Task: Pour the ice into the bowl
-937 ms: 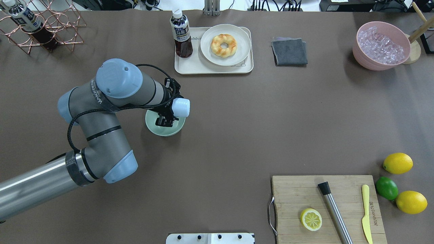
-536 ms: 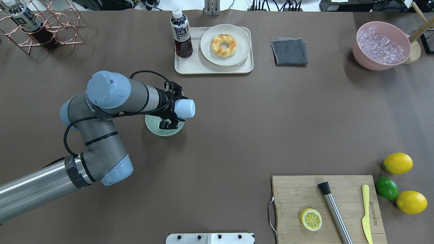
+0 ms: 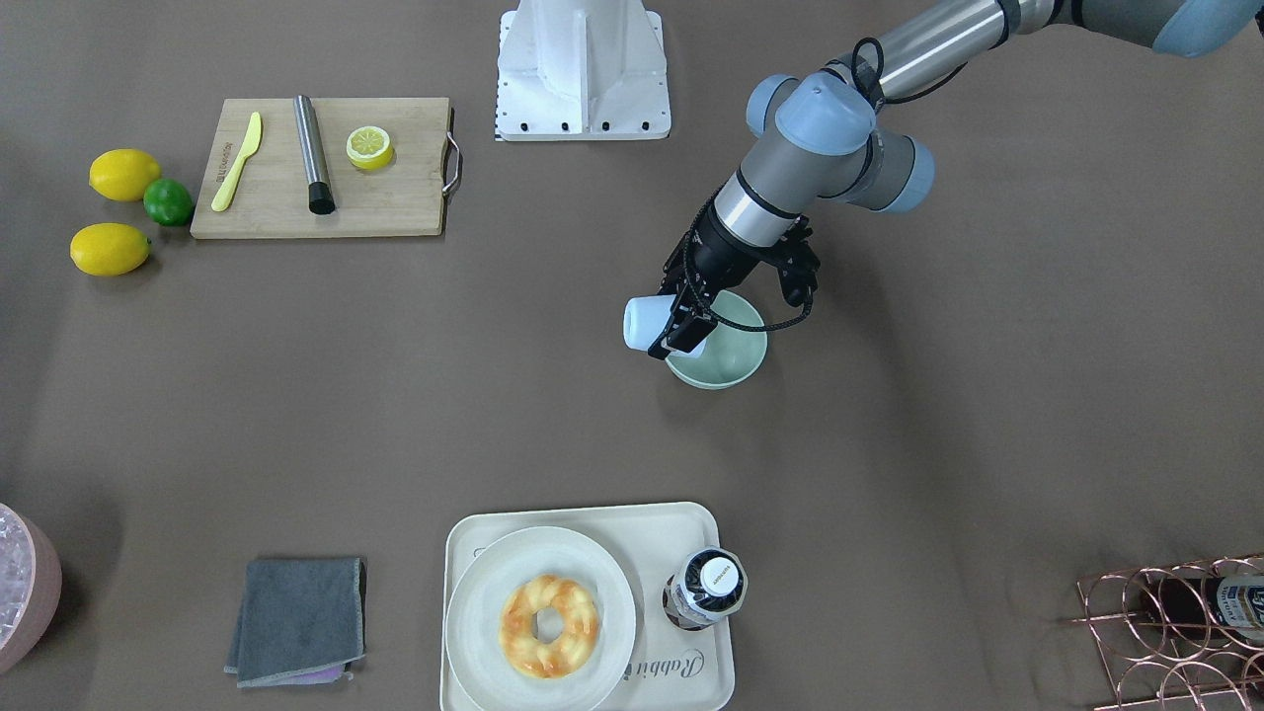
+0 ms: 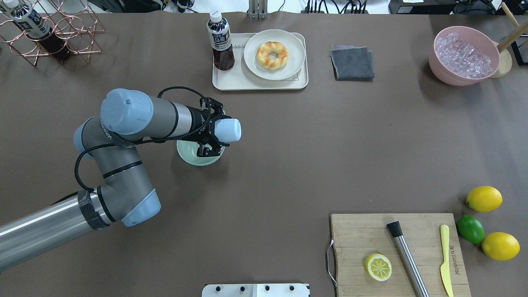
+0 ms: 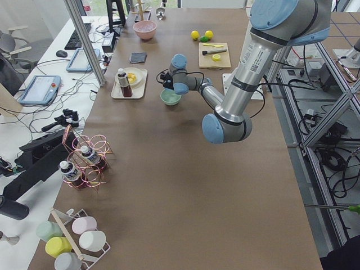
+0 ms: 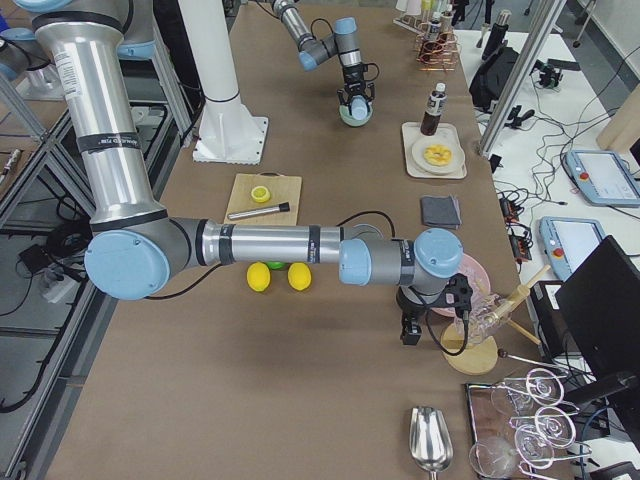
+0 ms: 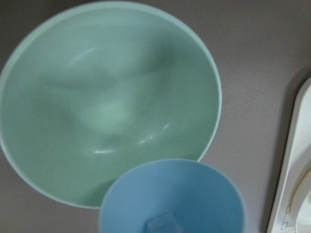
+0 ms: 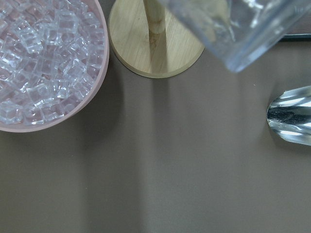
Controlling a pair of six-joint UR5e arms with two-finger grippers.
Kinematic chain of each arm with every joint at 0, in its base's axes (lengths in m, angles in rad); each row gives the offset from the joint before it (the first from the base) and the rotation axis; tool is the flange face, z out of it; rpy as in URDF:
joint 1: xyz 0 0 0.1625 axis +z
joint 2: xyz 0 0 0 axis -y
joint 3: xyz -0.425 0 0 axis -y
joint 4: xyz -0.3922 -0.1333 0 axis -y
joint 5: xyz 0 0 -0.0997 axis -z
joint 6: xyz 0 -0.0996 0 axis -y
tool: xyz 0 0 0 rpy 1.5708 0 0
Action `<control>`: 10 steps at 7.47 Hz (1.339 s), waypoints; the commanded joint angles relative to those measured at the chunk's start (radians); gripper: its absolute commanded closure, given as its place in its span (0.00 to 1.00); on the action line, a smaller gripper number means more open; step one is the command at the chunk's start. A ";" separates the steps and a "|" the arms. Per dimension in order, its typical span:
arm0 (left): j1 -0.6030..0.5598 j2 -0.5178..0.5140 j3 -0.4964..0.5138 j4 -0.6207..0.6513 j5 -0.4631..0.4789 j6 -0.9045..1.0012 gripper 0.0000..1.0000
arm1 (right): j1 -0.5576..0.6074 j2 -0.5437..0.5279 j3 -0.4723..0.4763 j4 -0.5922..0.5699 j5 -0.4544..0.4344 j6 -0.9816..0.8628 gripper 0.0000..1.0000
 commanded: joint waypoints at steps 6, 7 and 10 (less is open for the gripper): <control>0.011 0.091 0.028 -0.331 0.103 -0.226 0.56 | 0.003 -0.016 0.009 -0.001 0.001 -0.008 0.01; 0.011 0.082 0.025 -0.344 0.106 -0.243 0.56 | 0.003 -0.016 0.011 -0.001 0.001 -0.006 0.01; -0.053 0.081 -0.029 -0.219 0.095 -0.195 0.56 | 0.002 -0.022 0.011 0.001 0.001 -0.008 0.01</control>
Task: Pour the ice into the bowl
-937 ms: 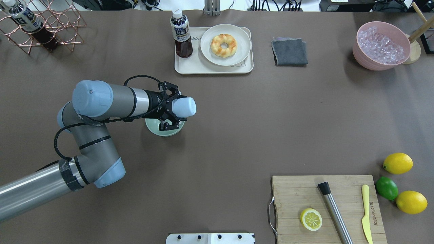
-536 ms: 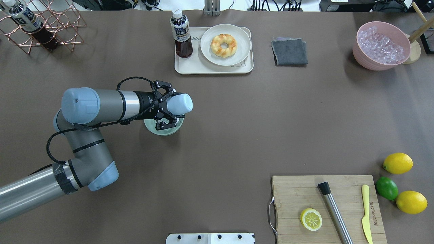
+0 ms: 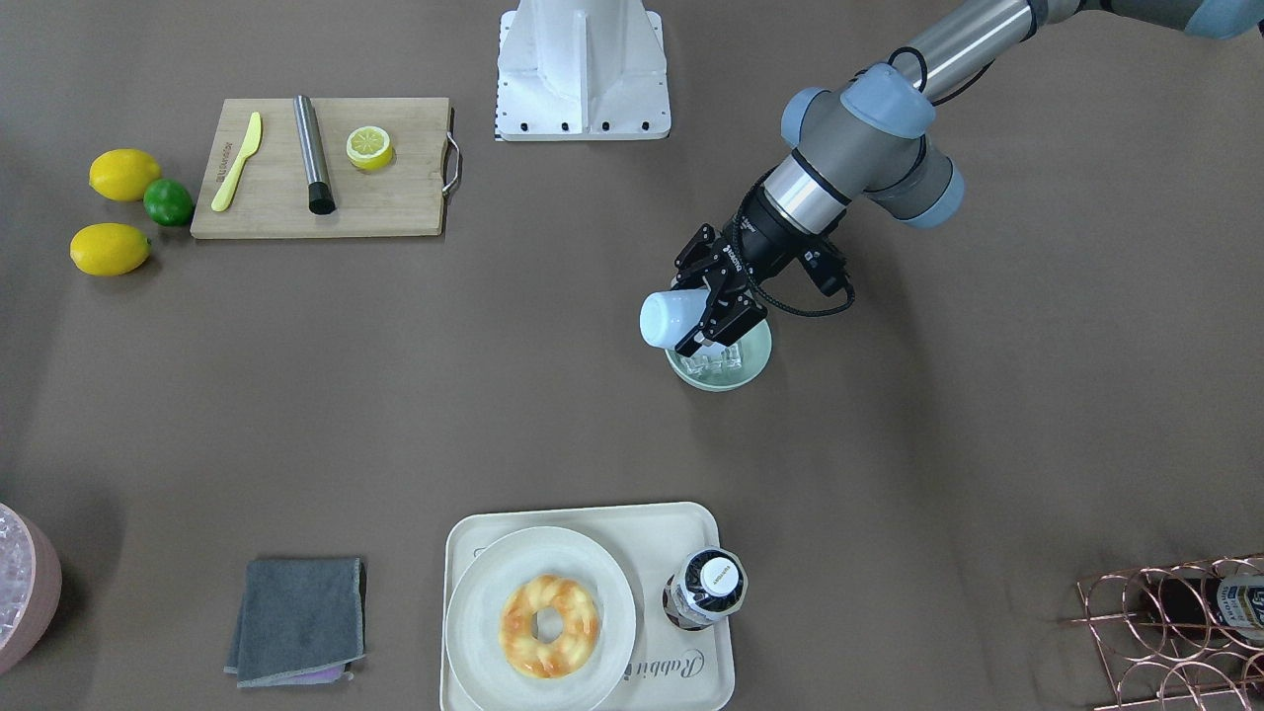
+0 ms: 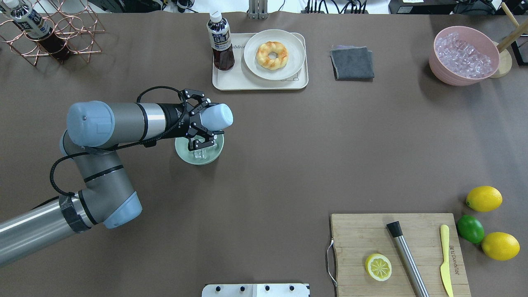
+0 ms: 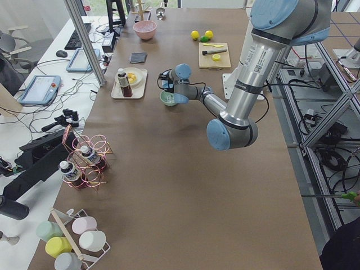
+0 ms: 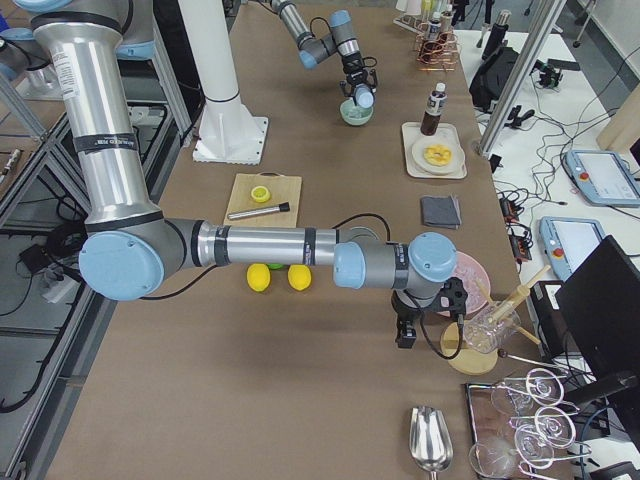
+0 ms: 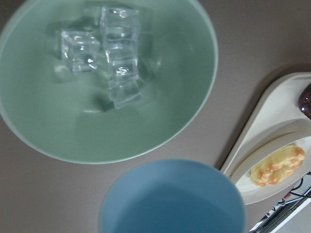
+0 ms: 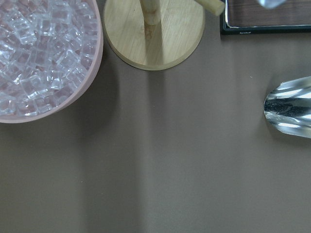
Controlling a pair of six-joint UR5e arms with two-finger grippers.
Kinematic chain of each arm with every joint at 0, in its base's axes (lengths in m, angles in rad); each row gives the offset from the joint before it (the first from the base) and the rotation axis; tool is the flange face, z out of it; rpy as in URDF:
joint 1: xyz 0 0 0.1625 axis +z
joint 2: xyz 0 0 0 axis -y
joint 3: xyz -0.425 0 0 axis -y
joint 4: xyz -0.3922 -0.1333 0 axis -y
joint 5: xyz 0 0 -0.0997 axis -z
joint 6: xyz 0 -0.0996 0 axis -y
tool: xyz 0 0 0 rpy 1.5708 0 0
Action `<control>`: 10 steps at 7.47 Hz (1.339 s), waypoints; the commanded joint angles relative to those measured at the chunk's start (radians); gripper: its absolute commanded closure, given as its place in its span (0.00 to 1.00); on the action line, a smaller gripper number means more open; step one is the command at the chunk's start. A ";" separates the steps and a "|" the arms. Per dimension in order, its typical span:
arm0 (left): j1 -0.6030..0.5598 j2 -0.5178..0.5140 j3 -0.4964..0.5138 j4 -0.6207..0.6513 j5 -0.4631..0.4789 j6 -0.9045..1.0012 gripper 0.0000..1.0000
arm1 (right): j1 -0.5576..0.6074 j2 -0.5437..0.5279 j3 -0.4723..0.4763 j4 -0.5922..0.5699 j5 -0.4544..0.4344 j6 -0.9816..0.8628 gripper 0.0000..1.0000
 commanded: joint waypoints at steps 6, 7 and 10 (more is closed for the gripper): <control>-0.263 0.049 -0.234 0.631 -0.001 0.344 0.57 | -0.001 0.013 -0.008 -0.001 -0.002 0.005 0.01; -0.263 0.072 -0.268 0.726 0.044 0.454 0.57 | -0.001 0.014 -0.009 -0.001 0.000 0.005 0.01; -0.280 0.078 -0.290 1.015 0.189 0.634 0.56 | -0.001 0.020 0.012 -0.023 0.000 0.019 0.01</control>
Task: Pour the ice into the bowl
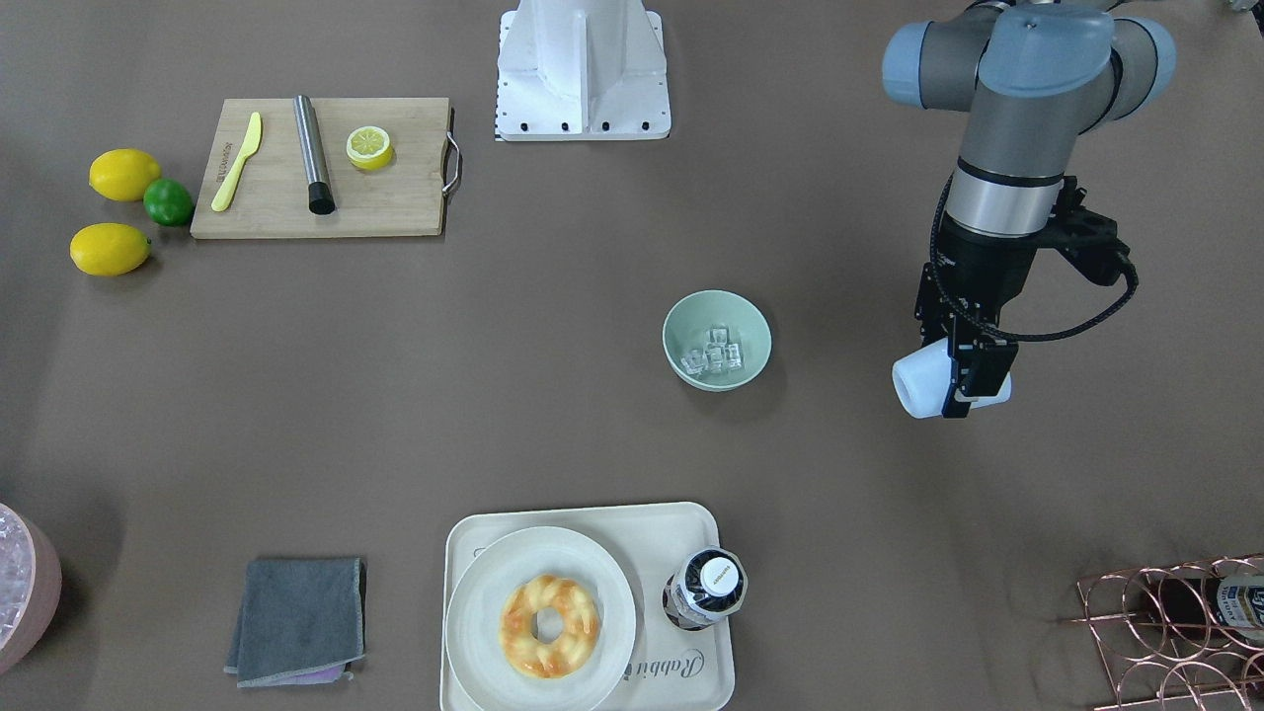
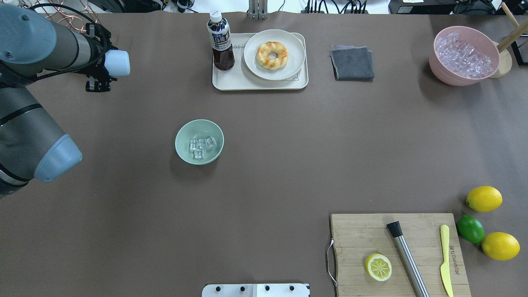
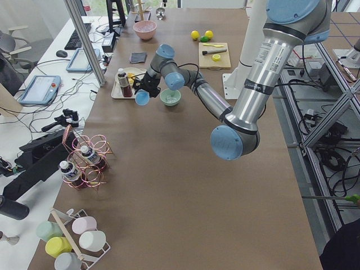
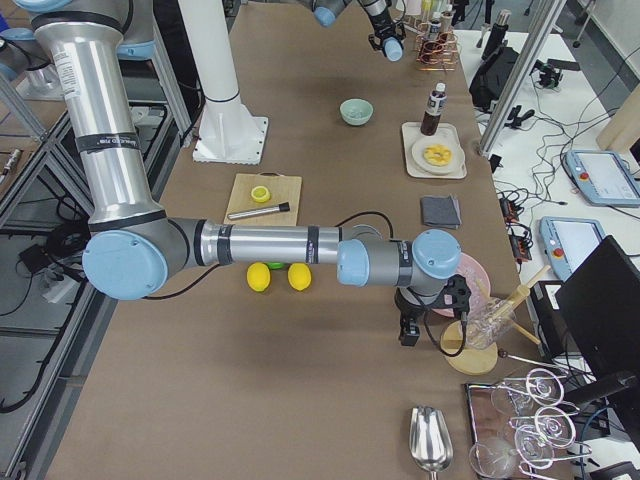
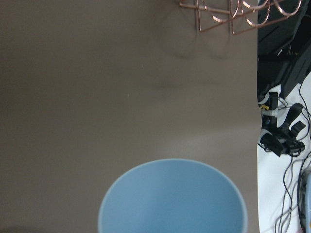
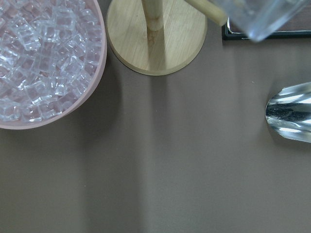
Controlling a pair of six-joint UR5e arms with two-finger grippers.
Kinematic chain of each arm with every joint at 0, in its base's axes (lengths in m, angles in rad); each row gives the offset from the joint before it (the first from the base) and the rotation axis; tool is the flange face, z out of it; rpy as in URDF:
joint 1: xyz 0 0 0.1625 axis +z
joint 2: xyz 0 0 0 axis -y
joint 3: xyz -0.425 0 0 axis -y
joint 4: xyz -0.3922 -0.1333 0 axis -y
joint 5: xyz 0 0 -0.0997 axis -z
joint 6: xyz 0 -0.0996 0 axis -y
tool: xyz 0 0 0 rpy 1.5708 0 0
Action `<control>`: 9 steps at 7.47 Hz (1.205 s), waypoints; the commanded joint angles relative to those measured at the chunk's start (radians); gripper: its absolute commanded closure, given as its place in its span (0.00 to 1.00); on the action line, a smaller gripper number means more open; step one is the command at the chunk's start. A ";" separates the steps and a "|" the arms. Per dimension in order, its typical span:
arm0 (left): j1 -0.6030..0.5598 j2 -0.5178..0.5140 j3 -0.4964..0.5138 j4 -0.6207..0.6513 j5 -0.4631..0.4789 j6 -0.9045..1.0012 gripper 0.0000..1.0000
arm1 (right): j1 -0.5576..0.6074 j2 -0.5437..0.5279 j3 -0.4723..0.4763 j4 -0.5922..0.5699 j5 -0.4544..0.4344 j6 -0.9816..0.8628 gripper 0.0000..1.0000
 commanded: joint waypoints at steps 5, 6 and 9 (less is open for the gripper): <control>0.134 0.055 0.003 0.614 0.361 0.276 0.58 | 0.000 0.007 0.021 -0.025 0.001 0.011 0.01; 0.158 0.067 0.006 0.698 0.375 0.294 0.58 | -0.008 0.008 0.020 -0.025 -0.001 0.012 0.01; 0.172 0.175 0.067 0.714 0.454 0.298 0.58 | -0.090 0.037 0.079 -0.025 -0.013 0.270 0.01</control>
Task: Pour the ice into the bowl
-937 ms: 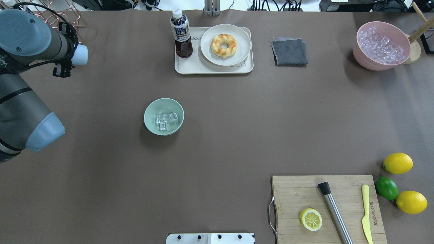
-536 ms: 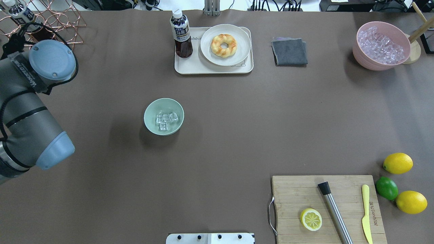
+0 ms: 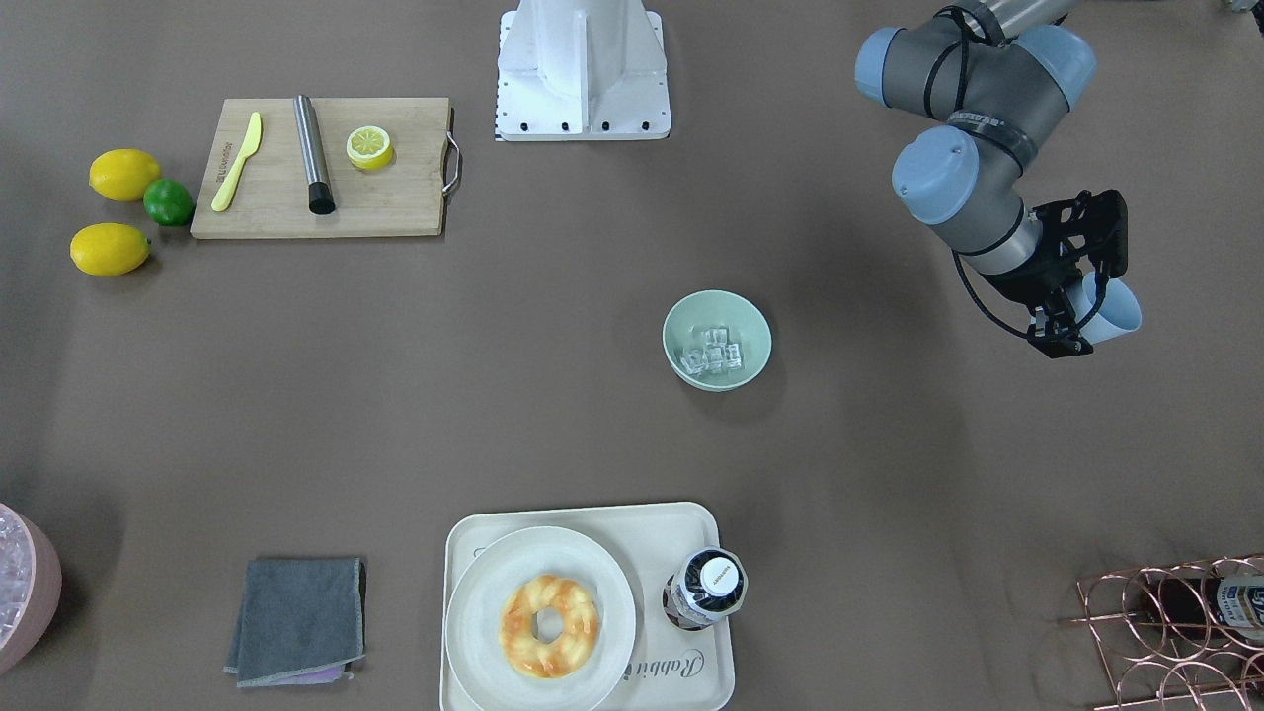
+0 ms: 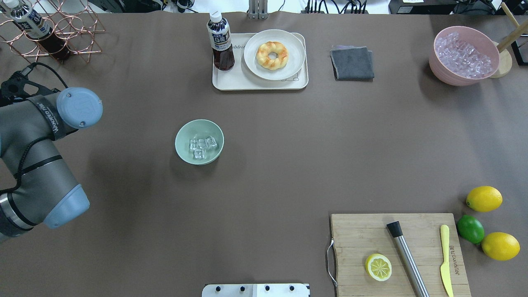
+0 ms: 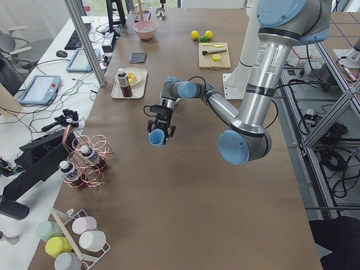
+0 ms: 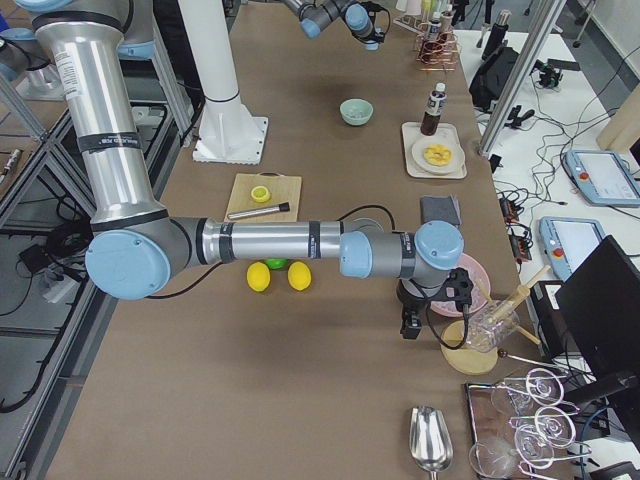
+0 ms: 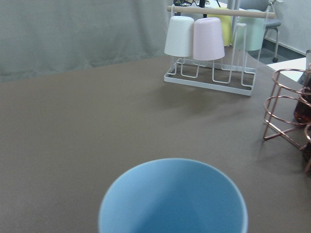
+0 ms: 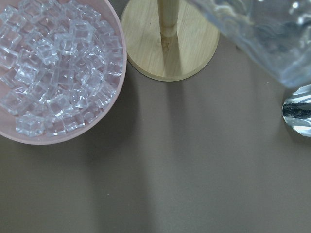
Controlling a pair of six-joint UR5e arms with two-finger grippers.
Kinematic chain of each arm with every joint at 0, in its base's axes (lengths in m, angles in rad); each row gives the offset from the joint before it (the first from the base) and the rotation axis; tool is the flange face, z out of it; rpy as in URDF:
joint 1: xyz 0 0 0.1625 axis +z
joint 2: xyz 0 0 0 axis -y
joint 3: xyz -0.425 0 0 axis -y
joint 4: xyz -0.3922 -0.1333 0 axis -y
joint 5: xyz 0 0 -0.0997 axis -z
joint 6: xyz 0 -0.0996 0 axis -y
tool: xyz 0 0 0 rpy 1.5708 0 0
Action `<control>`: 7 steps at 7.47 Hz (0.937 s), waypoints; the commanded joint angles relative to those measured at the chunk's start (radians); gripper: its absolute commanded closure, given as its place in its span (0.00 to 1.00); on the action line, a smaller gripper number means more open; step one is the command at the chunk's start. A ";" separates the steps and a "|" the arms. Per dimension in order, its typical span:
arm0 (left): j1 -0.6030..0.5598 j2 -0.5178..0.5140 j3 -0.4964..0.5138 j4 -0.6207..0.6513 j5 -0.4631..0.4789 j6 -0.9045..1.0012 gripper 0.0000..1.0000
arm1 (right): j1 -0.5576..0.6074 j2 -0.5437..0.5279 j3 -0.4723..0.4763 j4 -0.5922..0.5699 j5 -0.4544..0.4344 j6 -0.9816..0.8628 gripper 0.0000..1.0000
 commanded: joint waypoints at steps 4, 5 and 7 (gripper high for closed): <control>0.037 0.081 0.270 -0.038 0.079 -0.009 0.57 | -0.261 0.064 0.200 0.000 -0.127 0.565 0.01; 0.049 0.081 0.315 -0.067 0.079 -0.014 0.57 | -0.321 0.100 0.211 0.002 -0.168 0.630 0.01; 0.050 0.081 0.341 -0.079 0.079 -0.028 0.54 | -0.412 0.198 0.213 0.000 -0.187 0.736 0.01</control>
